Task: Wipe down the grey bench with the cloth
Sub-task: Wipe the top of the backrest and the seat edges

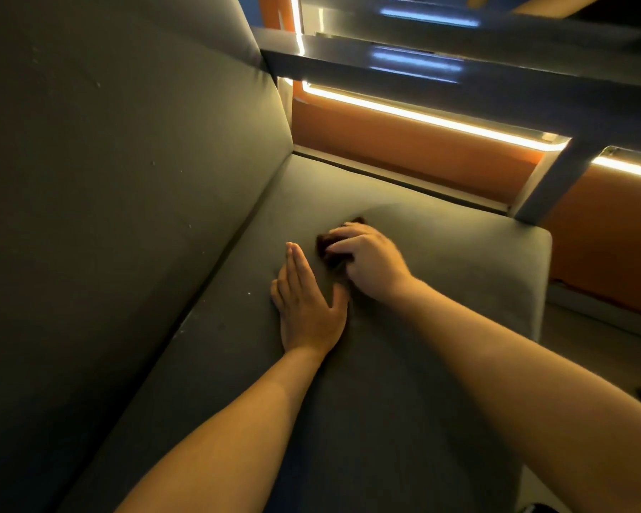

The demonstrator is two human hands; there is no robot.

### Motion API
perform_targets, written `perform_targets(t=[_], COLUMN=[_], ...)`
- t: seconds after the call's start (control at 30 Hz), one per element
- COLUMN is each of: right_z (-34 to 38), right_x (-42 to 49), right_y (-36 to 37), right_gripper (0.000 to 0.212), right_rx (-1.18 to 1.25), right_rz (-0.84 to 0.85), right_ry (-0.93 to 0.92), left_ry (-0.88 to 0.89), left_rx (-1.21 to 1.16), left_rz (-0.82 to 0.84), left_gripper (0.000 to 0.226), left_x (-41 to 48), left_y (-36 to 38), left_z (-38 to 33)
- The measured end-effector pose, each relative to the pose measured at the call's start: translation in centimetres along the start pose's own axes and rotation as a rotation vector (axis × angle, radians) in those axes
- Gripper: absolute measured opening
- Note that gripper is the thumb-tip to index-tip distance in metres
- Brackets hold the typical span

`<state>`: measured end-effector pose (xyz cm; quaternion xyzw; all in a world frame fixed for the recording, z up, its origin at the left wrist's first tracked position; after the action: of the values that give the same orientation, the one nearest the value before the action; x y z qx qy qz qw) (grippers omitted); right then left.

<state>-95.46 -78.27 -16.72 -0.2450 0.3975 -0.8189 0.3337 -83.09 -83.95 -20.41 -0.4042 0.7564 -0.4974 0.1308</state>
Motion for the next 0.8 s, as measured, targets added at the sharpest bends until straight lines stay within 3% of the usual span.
perform_targets(t=[0.1,0.2,0.27,0.4,0.5,0.8], right_z=[-4.7,-5.6,-3.1,2.2,0.6,-11.9], right_x=[0.1,-0.3,-0.5,-2.1,-2.0,-4.4], right_y=[-3.7,-4.0,-2.7,1.0,0.5,-9.3], right_gripper=[0.042,0.042,0.038,0.036,0.043,0.039], right_rx=[-0.015,-0.010,0.041,0.069,-0.028,-0.173], right_rz=[-0.201,-0.271,-0.229,0.047,0.044,-0.298], right_ry=[0.230,0.373,0.316,0.025,-0.043,0.394], left_ry=[0.022,0.027,0.020,0.039,0.062,0.143], left_rx=[0.003,0.017,0.020,0.066,0.146,0.318], left_rz=[0.006,0.004,0.012,0.017,0.051,0.121], left_gripper=[0.094,0.093,0.094,0.090,0.075,0.063], left_x=[0.0,0.1,0.0,0.2,0.3,0.6], left_y=[0.0,0.1,0.3,0.5,0.8,0.7], left_z=[-0.2,0.0,0.1,0.1,-0.2,-0.8])
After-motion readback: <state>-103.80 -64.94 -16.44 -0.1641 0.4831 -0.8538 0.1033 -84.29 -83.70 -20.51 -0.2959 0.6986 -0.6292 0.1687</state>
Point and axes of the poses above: each hand's wrist, its own x-axis towards the middle knuckle, its own y-axis out of the palm, z = x × y, the point moved 9 cm from there along x, towards the middle knuckle, and after that the axes turned 11 degrees about -z, right-handed, at the moved point
